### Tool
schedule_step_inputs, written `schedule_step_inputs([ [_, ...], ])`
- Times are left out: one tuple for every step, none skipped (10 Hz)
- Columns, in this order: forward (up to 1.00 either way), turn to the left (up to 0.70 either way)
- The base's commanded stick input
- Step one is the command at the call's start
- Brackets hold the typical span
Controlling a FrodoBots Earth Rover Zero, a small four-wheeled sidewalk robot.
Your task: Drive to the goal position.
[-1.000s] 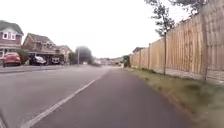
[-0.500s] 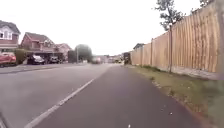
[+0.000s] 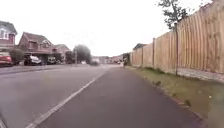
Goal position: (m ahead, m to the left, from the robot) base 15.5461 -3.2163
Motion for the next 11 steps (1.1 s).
schedule_step_inputs([
  [1.0, 0.0],
  [1.0, 0.0],
  [1.0, 0.0],
  [1.0, 0.0],
  [1.0, 0.0],
  [1.0, 0.0],
  [1.0, 0.0],
  [1.0, 0.0],
  [1.0, 0.0],
  [1.0, 0.0],
  [1.0, 0.0],
])
